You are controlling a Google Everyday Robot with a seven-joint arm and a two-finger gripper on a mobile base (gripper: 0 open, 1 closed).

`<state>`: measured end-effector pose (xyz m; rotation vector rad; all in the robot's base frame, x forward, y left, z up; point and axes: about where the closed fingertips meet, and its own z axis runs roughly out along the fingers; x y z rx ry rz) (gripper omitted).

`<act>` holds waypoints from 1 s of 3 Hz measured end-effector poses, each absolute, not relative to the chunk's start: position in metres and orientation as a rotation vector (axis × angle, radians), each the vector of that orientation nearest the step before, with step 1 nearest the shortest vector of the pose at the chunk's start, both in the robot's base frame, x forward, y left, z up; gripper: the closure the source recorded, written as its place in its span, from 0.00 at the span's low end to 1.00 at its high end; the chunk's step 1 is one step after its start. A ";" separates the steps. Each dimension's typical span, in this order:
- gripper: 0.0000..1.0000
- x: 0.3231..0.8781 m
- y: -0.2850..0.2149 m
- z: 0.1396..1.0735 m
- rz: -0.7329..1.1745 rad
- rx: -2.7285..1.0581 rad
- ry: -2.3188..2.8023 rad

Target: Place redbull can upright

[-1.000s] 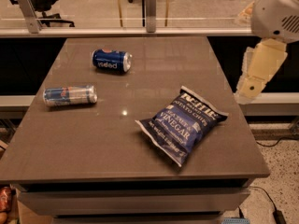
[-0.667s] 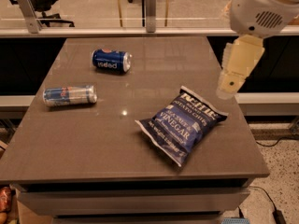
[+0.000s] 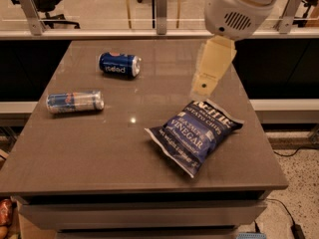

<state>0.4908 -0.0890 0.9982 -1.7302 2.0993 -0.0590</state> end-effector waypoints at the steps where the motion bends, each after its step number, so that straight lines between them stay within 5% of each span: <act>1: 0.00 0.494 -0.058 0.988 -0.047 -1.720 2.106; 3: 0.00 0.495 -0.002 0.962 0.002 -1.790 2.106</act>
Offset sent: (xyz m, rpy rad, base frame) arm 0.0089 0.0924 -0.0477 -0.0110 0.0649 -0.0026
